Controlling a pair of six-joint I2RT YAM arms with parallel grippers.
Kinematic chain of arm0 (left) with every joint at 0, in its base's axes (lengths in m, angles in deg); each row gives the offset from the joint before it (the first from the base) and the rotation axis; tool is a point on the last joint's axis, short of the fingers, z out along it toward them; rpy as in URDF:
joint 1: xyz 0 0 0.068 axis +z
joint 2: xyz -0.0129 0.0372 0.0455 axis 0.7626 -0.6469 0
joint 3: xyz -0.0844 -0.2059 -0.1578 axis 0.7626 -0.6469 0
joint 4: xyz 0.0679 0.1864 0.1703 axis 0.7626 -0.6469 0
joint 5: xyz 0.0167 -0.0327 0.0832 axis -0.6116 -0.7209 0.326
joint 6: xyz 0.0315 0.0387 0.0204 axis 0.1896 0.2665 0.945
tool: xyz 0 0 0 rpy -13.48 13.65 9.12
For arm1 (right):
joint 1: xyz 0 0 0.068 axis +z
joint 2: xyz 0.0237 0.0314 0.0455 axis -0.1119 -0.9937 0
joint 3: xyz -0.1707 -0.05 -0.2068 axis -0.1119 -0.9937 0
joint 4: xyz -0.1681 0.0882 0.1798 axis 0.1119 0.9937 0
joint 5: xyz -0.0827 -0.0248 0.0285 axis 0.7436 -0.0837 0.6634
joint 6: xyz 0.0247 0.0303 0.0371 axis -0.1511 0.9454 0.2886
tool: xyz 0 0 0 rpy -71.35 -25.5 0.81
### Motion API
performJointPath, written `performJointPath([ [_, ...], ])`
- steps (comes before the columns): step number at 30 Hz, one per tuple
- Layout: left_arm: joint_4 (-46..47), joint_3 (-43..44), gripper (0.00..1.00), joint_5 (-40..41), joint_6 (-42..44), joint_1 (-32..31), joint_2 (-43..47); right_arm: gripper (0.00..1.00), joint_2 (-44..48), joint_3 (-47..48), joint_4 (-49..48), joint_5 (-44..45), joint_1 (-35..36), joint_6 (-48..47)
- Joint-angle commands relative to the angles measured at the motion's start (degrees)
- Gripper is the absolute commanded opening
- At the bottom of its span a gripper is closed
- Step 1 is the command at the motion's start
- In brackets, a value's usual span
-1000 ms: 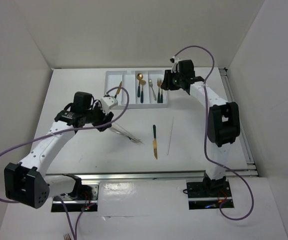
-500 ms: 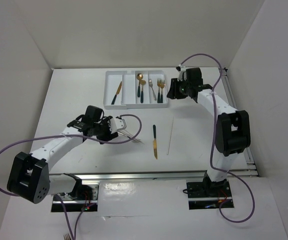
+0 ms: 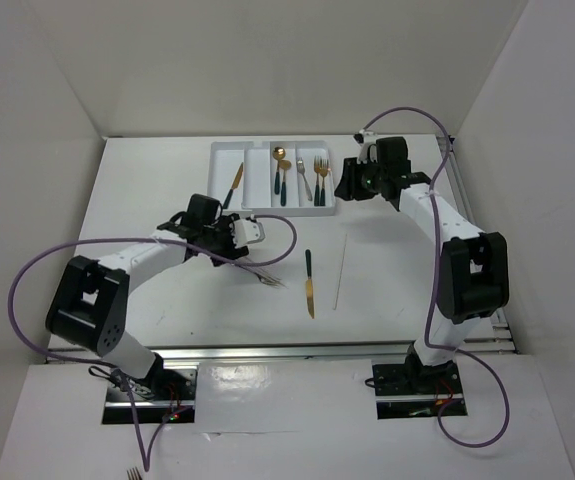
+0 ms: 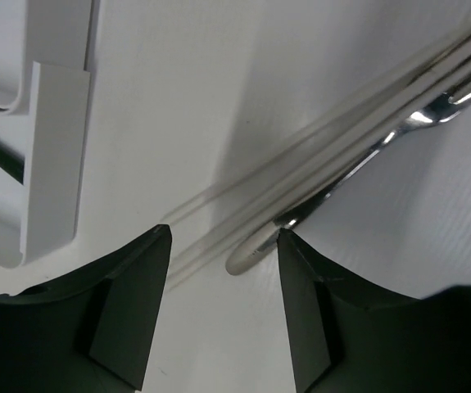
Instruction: Sort the eating utensils into containers
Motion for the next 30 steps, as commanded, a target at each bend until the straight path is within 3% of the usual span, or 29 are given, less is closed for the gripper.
performJointPath([
  [1,0.07,5.15,0.69,-3.70,3.29,0.98,-4.65,0.45,2.22,-0.38,-0.89,-0.58,-0.59,-1.26],
  [10,-7.57,15.70,0.71,-8.53,4.61,3.97,-13.46,0.45,1.69,-0.38,-0.89,-1.20,-3.58,-1.26],
  [18,-14.94,14.47,0.81,-14.33,10.05,5.20,-10.82,0.44,1.17,-1.52,-0.89,-2.34,-5.34,-1.79],
  [23,-19.44,14.47,0.81,-15.39,13.57,5.73,-10.30,0.44,0.64,-1.52,-0.89,-2.34,-5.34,-1.79],
  [30,-18.31,13.95,0.81,-15.39,14.10,5.73,-10.82,0.43,0.11,-1.00,-0.89,-2.87,-5.34,-1.79],
])
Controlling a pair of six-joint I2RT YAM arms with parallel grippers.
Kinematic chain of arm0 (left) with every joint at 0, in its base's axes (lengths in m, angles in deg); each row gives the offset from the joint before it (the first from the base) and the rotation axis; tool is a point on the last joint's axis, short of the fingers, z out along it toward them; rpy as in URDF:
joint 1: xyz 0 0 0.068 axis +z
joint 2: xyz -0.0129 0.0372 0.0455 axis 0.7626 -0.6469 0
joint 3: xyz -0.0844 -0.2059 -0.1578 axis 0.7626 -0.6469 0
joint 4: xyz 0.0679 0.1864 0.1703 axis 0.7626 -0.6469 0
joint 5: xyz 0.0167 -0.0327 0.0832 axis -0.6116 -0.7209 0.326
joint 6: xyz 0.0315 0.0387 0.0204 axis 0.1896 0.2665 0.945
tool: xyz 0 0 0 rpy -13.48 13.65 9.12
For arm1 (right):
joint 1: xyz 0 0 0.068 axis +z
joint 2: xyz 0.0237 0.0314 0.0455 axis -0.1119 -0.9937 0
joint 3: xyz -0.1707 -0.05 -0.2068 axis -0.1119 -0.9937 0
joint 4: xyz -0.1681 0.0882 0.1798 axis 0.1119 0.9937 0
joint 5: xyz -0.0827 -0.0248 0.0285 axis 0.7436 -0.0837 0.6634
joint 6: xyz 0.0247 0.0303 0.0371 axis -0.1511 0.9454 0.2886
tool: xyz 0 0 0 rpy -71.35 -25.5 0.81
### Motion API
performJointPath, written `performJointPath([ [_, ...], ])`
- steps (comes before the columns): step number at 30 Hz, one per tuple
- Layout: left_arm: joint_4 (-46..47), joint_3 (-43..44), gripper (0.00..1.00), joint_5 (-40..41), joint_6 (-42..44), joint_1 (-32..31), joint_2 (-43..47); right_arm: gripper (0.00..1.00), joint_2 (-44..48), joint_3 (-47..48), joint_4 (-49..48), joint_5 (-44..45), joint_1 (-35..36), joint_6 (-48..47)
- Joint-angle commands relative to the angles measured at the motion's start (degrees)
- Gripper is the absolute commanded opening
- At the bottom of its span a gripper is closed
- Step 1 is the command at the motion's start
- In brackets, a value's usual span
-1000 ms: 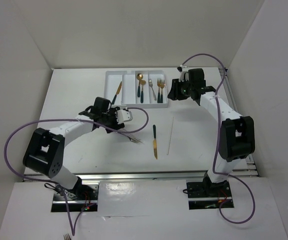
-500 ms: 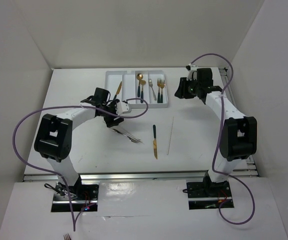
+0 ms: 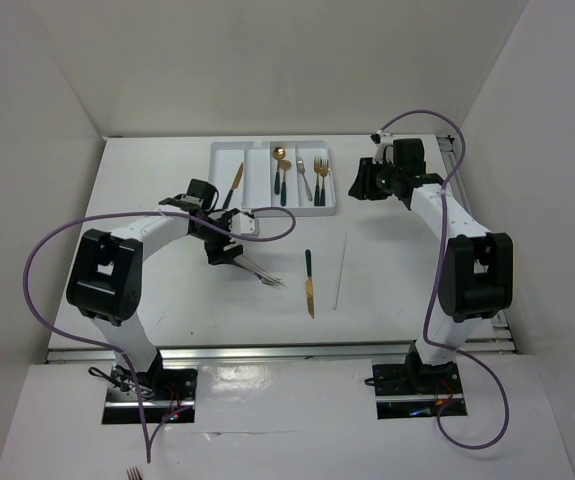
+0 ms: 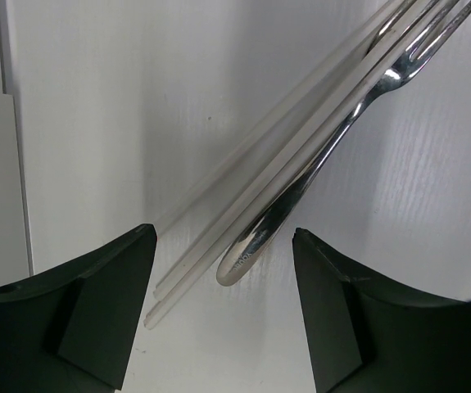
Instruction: Sort the eating utensils into containers
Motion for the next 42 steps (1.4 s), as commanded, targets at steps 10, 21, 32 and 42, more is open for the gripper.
performJointPath([
  [10,0.83,1.95,0.81,-2.60,1.97,0.31,-1.29,0.43,-0.92,0.25,-0.41,-1.30,-0.51,-0.90],
  [21,1.53,3.63,0.76,-2.08,1.35,0.31,-5.77,0.41,-2.59,0.78,-0.41,-1.30,-1.57,-0.90],
  [32,-0.32,6.35,0.58,-1.46,0.83,0.31,-10.34,0.39,-3.12,1.30,0.65,-1.30,-2.09,-1.42],
  [42,-3.74,9.52,0.00,-1.99,0.30,0.31,-13.86,0.38,-3.65,1.30,1.17,-1.30,-2.62,-1.42],
])
